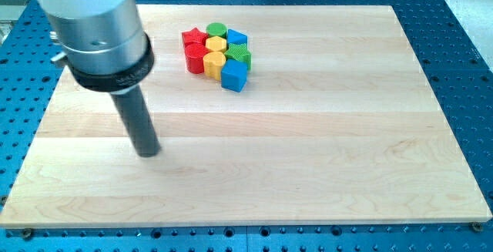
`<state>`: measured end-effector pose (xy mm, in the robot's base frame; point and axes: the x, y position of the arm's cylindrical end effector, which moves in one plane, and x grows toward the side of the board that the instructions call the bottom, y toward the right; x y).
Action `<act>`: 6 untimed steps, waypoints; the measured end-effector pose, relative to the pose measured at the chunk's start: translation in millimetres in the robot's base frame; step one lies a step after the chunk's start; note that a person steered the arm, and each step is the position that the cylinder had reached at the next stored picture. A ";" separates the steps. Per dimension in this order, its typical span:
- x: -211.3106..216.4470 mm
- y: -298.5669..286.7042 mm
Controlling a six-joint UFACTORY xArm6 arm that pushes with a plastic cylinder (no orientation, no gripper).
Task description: Place your arm bottom right to the blue cube
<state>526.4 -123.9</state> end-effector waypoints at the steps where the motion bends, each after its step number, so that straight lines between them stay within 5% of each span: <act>1: -0.2 24.1; 3: 8.5 139.0; 6: -143.0 259.7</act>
